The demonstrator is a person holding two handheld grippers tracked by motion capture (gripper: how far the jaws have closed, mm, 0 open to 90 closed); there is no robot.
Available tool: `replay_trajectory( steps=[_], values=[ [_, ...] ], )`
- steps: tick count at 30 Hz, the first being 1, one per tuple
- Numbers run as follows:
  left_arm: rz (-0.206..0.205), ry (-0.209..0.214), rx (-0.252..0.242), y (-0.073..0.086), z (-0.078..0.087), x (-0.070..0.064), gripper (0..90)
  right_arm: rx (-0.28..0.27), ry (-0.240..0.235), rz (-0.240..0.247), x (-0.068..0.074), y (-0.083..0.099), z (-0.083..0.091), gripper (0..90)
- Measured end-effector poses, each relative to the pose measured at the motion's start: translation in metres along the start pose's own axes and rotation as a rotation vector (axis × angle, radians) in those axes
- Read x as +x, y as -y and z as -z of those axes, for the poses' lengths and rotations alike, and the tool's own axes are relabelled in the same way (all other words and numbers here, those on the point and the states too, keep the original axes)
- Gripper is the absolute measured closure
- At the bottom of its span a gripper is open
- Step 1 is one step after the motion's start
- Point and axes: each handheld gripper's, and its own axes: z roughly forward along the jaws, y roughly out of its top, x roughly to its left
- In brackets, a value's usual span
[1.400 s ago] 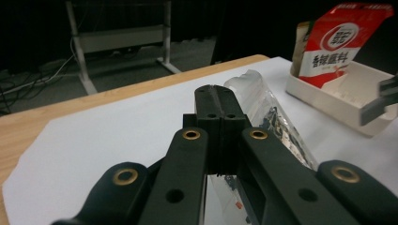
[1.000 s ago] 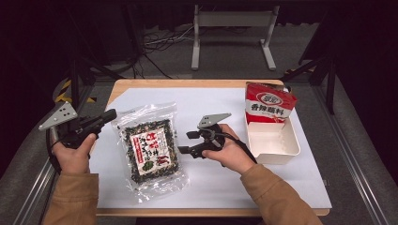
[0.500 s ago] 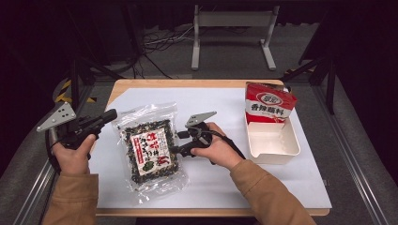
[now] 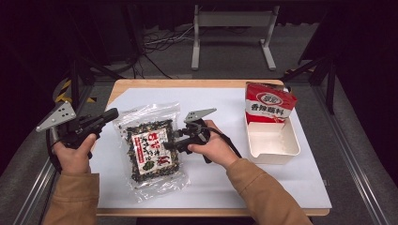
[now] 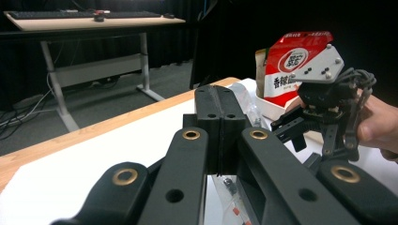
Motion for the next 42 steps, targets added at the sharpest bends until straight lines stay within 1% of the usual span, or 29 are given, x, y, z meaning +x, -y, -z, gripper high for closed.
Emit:
replay_trajectory(
  steps=[2, 7, 10, 15, 17, 19, 21, 23, 25, 27, 28, 29, 30, 31, 32, 35, 38, 42],
  values=[
    [-0.001, 0.005, -0.005, 0.0, 0.0, 0.0, 90.0, 0.001, -0.012, 0.0, 0.001, -0.002, 0.003, 44.0],
    [0.002, 0.018, -0.017, -0.001, 0.0, -0.001, 90.0, 0.018, -0.005, 0.023, 0.003, -0.006, 0.008, 55.3],
    [0.0, 0.024, -0.02, -0.002, 0.0, -0.002, 90.0, 0.043, -0.014, 0.026, 0.006, -0.009, 0.011, 61.1],
    [0.004, 0.027, -0.023, -0.002, 0.0, -0.003, 90.0, 0.1, -0.035, 0.053, 0.011, -0.016, 0.017, 68.6],
    [0.007, 0.027, -0.027, -0.002, 0.0, -0.004, 90.0, 0.121, -0.052, 0.056, 0.013, -0.018, 0.019, 72.0],
    [0.008, 0.026, -0.03, -0.003, 0.001, -0.003, 90.0, 0.133, -0.092, 0.049, 0.014, -0.02, 0.024, 75.1],
    [0.011, 0.038, -0.034, -0.003, 0.002, -0.003, 90.0, 0.134, -0.121, 0.055, 0.015, -0.022, 0.027, 76.6],
    [0.006, 0.045, -0.032, -0.003, 0.002, -0.003, 90.0, 0.137, -0.131, 0.065, 0.018, -0.022, 0.031, 77.2],
    [0.005, 0.062, -0.031, -0.004, 0.002, -0.004, 90.0, 0.138, -0.129, 0.073, 0.02, -0.022, 0.035, 77.4],
    [0.021, 0.081, -0.025, -0.005, 0.001, -0.005, 89.0, 0.139, -0.131, 0.081, 0.021, -0.022, 0.04, 77.4],
    [0.026, 0.073, 0.0, -0.005, -0.001, -0.006, 80.5, 0.14, -0.127, 0.081, 0.022, -0.022, 0.044, 77.5],
    [0.029, 0.075, 0.018, -0.005, -0.003, -0.007, 71.0, 0.139, -0.124, 0.079, 0.022, -0.022, 0.048, 77.5],
    [0.025, 0.084, 0.03, -0.005, -0.005, -0.009, 67.2, 0.138, -0.121, 0.078, 0.022, -0.022, 0.052, 77.5],
    [0.02, 0.088, 0.041, -0.006, -0.007, -0.011, 66.2, 0.138, -0.113, 0.077, 0.022, -0.022, 0.057, 77.5],
    [0.016, 0.089, 0.049, -0.006, -0.009, -0.013, 63.7, 0.138, -0.103, 0.078, 0.021, -0.022, 0.061, 77.5],
    [0.008, 0.098, 0.059, -0.007, -0.012, -0.015, 54.9, 0.135, -0.073, 0.083, 0.02, -0.021, 0.077, 77.5],
    [0.006, 0.096, 0.08, -0.005, -0.015, -0.015, 50.9, 0.132, -0.05, 0.097, 0.02, -0.02, 0.089, 77.5],
    [0.003, 0.084, 0.112, 0.001, -0.022, -0.012, 46.7, 0.128, -0.009, 0.11, 0.021, -0.019, 0.111, 77.5]
  ],
)
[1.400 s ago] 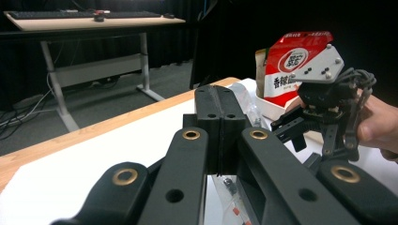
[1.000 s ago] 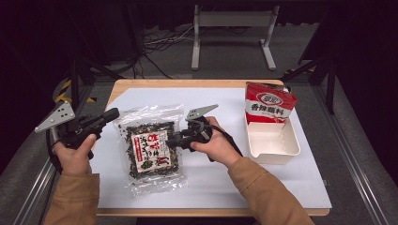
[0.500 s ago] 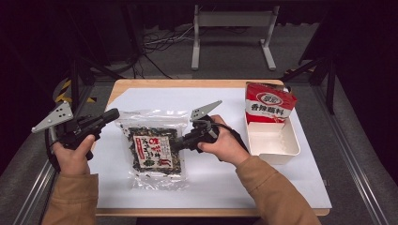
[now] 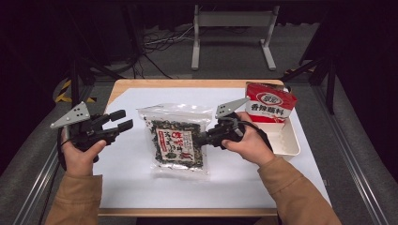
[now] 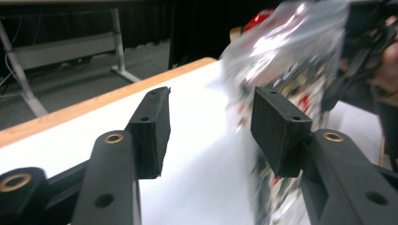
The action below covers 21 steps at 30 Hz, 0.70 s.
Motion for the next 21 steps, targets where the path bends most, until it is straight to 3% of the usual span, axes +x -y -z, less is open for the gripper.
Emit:
replay_trajectory(
  steps=[9, 21],
  values=[
    [0.0, -0.015, 0.058, 0.011, -0.013, 0.005, 43.2, -0.014, 0.089, 0.028, 0.007, 0.004, 0.041, 77.5],
    [0.032, -0.045, 0.107, 0.034, -0.027, 0.014, 39.8, -0.055, 0.179, 0.053, 0.016, 0.007, 0.083, 77.4]
  ],
)
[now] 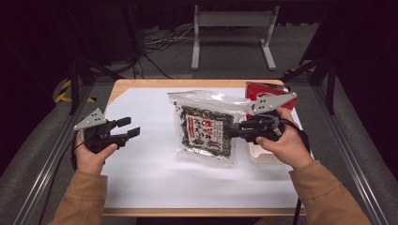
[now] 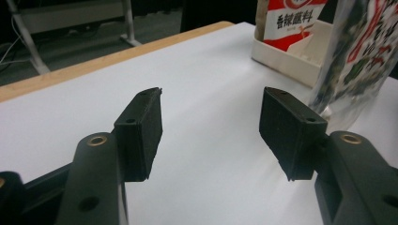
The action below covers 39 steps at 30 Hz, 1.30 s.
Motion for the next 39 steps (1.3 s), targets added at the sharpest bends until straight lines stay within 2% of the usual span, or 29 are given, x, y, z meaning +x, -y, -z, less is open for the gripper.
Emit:
replay_trajectory(
  steps=[6, 7, 10, 13, 16, 17, 23, 25, 32, 35, 39],
  values=[
    [0.005, -0.01, 0.014, 0.009, -0.007, 0.005, 37.8, -0.021, 0.02, -0.004, 0.0, 0.001, 0.015, 77.4],
    [0.024, -0.009, 0.012, 0.014, -0.011, 0.008, 37.7, -0.028, 0.032, -0.004, 0.0, 0.001, 0.022, 77.4],
    [0.038, -0.01, 0.012, 0.021, -0.016, 0.012, 37.6, -0.03, 0.047, -0.007, 0.0, 0.001, 0.028, 77.4],
    [0.031, -0.021, 0.043, 0.027, -0.022, 0.015, 37.2, -0.033, 0.068, -0.005, -0.001, 0.002, 0.037, 77.4],
    [0.02, -0.029, 0.037, 0.03, -0.025, 0.016, 35.8, -0.035, 0.094, -0.005, -0.003, 0.003, 0.047, 77.3],
    [0.032, -0.026, 0.034, 0.031, -0.026, 0.016, 35.5, -0.037, 0.099, -0.006, -0.003, 0.003, 0.049, 77.3],
    [0.032, -0.035, 0.052, 0.037, -0.03, 0.019, 34.5, -0.061, 0.14, -0.009, -0.007, 0.007, 0.067, 77.3],
    [0.043, -0.032, 0.06, 0.04, -0.033, 0.018, 34.5, -0.066, 0.154, -0.011, -0.009, 0.008, 0.073, 77.3],
    [0.006, -0.026, 0.132, 0.043, -0.044, 0.015, 34.1, -0.088, 0.198, -0.023, -0.014, 0.012, 0.092, 77.3],
    [-0.003, -0.026, 0.136, 0.043, -0.045, 0.014, 34.0, -0.099, 0.215, -0.031, -0.015, 0.013, 0.1, 77.3],
    [0.013, -0.023, 0.141, 0.043, -0.045, 0.014, 33.8, -0.112, 0.24, -0.043, -0.017, 0.015, 0.109, 77.3]
  ],
)
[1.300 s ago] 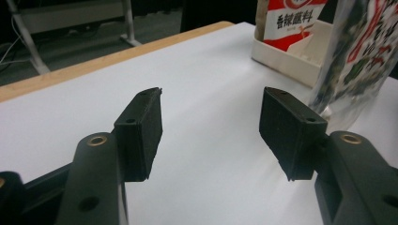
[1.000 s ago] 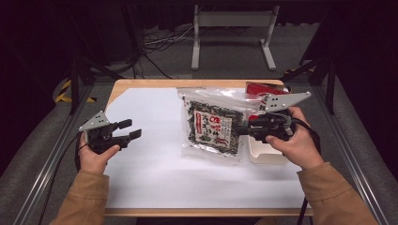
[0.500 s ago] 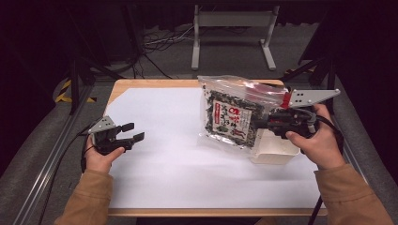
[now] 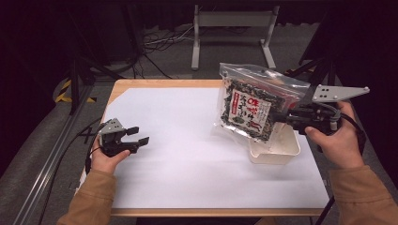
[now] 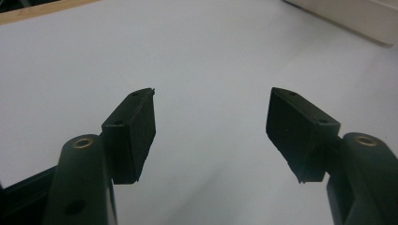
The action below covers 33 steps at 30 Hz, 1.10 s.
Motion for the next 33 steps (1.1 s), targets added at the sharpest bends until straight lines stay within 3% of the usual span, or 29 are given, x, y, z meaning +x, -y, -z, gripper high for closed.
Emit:
replay_trajectory(
  steps=[7, 19, 33],
  values=[
    [-0.002, 0.002, 0.005, 0.0, -0.001, 0.002, 33.1, -0.012, 0.033, -0.017, -0.005, 0.001, 0.011, 77.3],
    [0.005, 0.004, 0.007, 0.002, -0.002, 0.002, 32.4, -0.015, 0.141, -0.053, -0.018, 0.009, 0.032, 77.3],
    [0.015, 0.002, 0.019, 0.003, -0.003, 0.003, 31.5, 0.0, 0.235, -0.085, -0.028, 0.019, 0.039, 77.3]
  ],
)
